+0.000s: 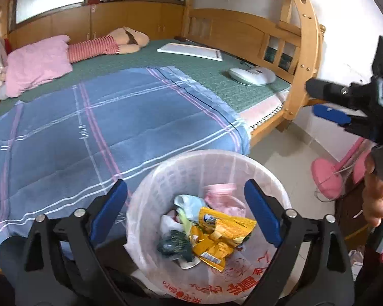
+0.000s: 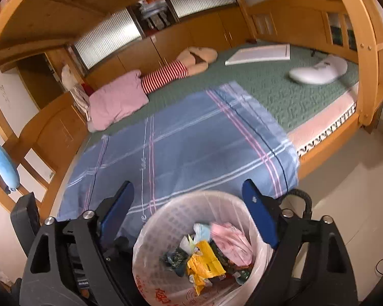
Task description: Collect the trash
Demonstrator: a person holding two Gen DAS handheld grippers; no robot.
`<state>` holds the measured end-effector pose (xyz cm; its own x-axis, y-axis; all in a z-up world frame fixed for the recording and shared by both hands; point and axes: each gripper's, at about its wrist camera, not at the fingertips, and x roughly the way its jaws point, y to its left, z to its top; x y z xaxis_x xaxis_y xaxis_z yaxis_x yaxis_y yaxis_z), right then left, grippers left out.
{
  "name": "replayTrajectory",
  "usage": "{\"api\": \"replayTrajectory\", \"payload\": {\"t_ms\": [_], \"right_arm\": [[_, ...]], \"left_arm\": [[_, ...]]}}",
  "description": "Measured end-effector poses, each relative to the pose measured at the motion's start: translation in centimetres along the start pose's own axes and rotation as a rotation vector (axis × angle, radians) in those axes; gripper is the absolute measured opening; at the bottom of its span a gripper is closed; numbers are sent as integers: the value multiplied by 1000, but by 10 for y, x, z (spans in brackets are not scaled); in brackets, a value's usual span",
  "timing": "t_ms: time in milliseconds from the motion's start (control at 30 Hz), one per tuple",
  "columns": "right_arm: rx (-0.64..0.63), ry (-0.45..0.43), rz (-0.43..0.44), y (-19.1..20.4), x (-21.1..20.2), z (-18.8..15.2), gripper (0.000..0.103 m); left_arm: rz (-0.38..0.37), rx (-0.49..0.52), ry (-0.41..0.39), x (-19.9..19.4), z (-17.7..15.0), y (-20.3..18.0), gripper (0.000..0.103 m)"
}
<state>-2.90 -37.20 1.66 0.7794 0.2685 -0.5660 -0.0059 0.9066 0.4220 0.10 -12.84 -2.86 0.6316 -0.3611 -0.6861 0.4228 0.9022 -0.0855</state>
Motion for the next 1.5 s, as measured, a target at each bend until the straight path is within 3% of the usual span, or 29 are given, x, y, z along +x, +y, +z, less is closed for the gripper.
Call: {"api": "replayTrajectory", "payload": {"t_ms": [67, 200, 267, 367, 533, 1500], "right_arm": [[-32, -10, -42, 11, -3, 0, 92], [-178, -50, -167, 51, -6, -9, 100], [-237, -44, -165, 69, -3, -15, 100], [-270, -33, -150, 81, 0, -19, 100], [-321, -49, -164, 94, -1, -25, 100], [-324, -68, -152, 102, -4, -25, 100]], "left_arm": [[98, -8, -25, -12, 1, 1, 95], [423, -32, -124, -51, 12, 4, 99], [507, -90, -172, -74, 17, 11, 99], [507, -185, -207, -105, 21, 23, 99], [509, -233, -235, -130, 23, 30, 99], [521, -211, -253, -141, 24, 27, 100]]}}
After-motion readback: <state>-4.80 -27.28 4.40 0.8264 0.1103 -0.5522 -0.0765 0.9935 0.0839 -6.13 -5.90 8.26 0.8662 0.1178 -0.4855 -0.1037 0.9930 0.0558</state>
